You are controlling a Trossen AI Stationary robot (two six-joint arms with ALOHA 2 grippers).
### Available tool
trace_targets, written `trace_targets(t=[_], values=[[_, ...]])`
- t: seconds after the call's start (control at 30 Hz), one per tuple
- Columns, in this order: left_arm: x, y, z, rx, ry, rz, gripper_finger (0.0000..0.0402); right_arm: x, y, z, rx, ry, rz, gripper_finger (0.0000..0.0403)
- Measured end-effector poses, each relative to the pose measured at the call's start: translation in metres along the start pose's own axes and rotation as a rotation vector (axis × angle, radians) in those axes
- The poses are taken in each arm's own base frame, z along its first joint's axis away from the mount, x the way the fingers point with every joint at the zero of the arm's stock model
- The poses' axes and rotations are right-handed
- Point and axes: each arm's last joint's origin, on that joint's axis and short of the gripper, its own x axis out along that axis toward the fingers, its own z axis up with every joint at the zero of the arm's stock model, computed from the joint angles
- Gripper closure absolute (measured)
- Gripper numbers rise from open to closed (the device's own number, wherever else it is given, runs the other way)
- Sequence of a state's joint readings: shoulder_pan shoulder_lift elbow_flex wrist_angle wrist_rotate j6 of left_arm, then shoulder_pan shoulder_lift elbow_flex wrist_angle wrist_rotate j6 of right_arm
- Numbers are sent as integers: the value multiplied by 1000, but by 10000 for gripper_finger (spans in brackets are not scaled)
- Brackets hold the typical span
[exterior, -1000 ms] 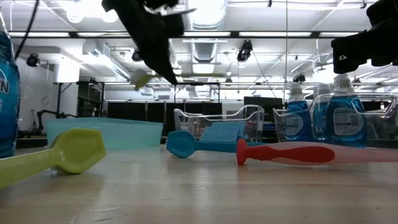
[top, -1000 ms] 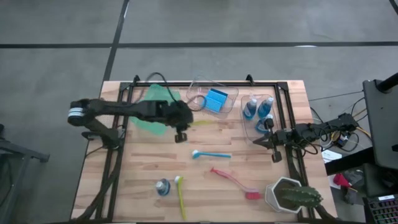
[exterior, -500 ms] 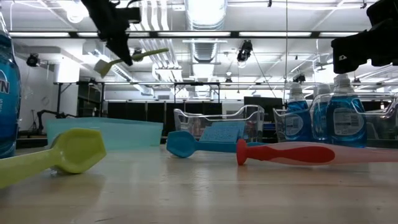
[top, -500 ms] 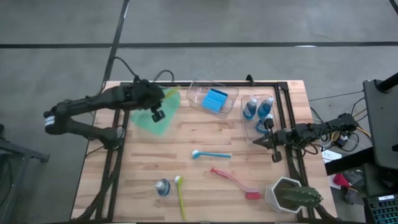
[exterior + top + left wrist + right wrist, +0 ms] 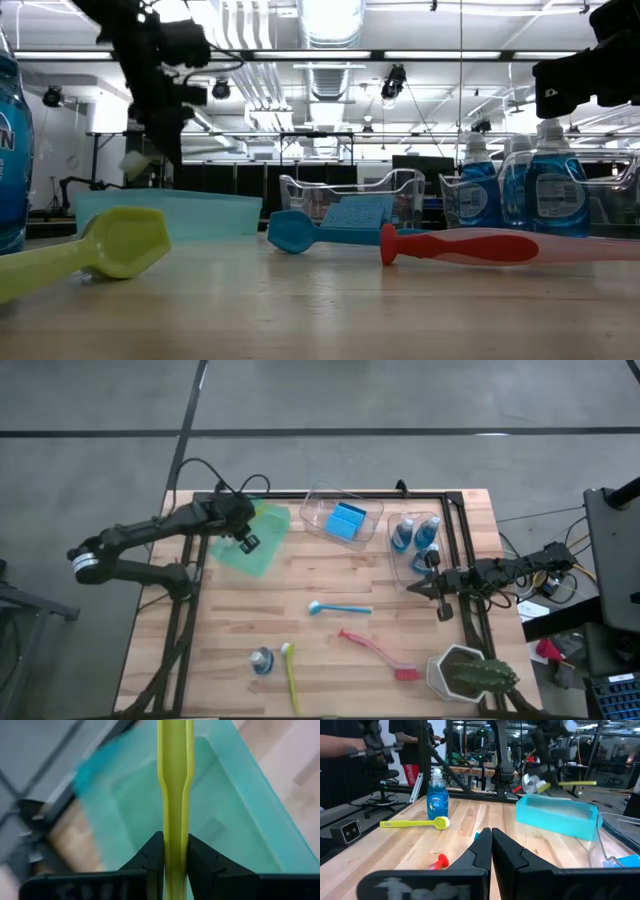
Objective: Pick & Place Kitchen Sink Supplies
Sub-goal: Put the green dishwashing brush into the light blue bin, then put the blue dishwashing brush into the light blue bin
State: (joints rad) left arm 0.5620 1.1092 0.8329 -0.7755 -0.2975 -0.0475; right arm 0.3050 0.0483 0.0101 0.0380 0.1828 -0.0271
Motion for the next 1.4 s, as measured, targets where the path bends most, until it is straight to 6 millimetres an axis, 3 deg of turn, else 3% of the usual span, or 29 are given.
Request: trace_targets(t=[0.3,0.83,1.1,1.4], values=[[48,-12,-23,11,83,-41,344,0,0,0,0,0,1,394],[90,-26,-26,48,168,-78,330,0,0,0,0,1,0,394],[85,-25,-14,17,137,-77,311,0,0,0,0,1,0,394],[46,-11,15,45,100,1,277,0,0,0,0,1,1,394]])
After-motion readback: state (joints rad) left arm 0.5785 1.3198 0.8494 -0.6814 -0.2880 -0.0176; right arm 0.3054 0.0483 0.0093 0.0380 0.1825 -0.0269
